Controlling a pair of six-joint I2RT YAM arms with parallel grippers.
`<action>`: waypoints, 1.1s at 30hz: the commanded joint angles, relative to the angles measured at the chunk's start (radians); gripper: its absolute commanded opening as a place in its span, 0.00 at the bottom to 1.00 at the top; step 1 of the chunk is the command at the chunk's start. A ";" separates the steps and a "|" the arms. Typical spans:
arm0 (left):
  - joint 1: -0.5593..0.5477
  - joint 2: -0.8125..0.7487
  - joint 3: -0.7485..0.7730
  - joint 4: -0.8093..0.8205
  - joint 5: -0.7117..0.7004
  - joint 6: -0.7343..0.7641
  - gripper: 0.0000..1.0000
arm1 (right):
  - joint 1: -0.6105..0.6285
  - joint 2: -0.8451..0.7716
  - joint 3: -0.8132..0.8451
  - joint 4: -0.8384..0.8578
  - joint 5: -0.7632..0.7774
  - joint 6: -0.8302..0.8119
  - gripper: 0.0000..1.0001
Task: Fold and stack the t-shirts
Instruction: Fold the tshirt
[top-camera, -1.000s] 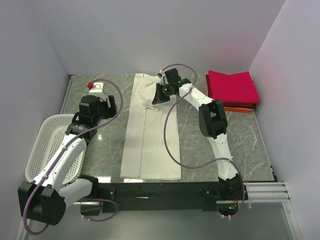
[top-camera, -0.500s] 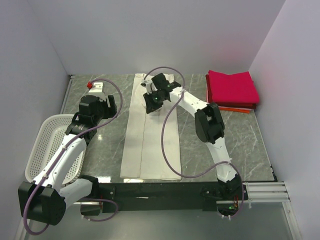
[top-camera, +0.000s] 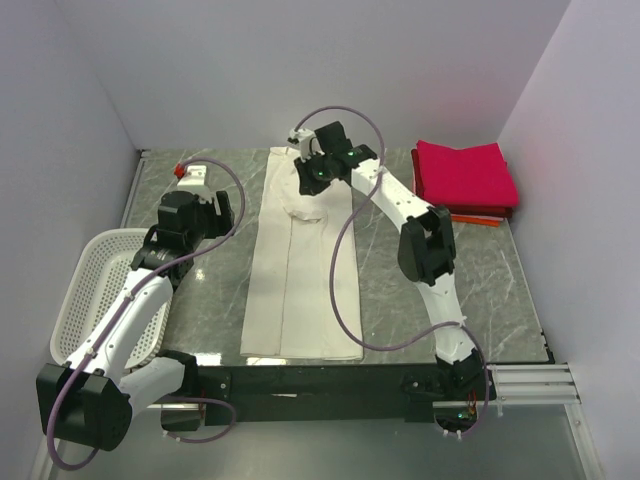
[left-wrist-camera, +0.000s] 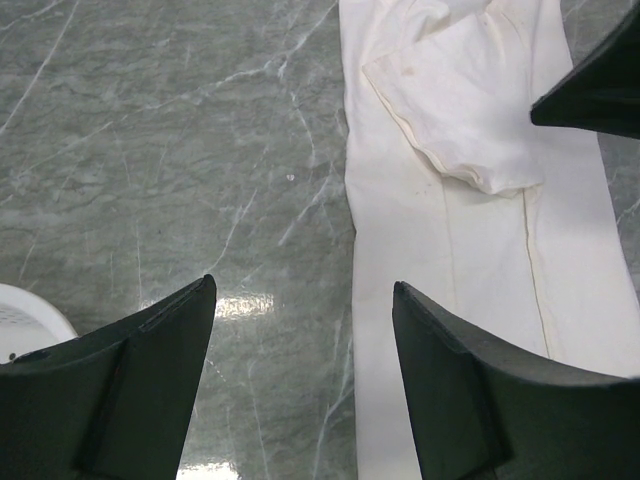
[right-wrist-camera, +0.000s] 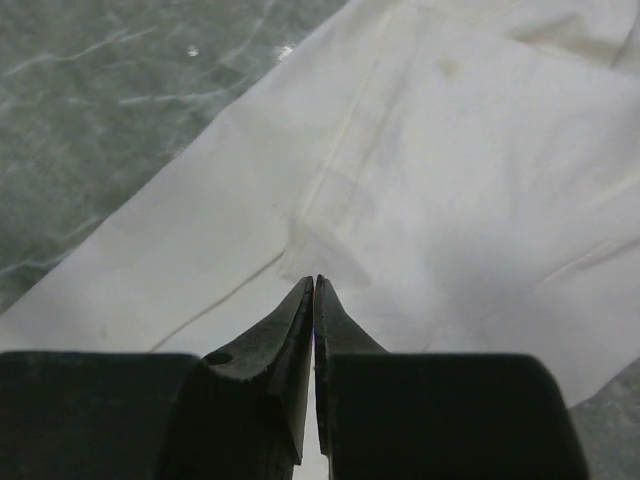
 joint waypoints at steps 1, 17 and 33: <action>0.005 -0.031 -0.012 0.038 0.017 0.009 0.77 | 0.009 0.094 0.072 -0.007 0.105 0.074 0.10; 0.005 -0.019 -0.003 0.034 0.040 0.014 0.77 | 0.088 0.154 0.074 -0.113 0.162 -0.011 0.11; -0.202 -0.117 -0.150 0.055 0.527 0.573 0.77 | 0.068 -0.676 -0.785 0.068 -0.112 -0.531 0.39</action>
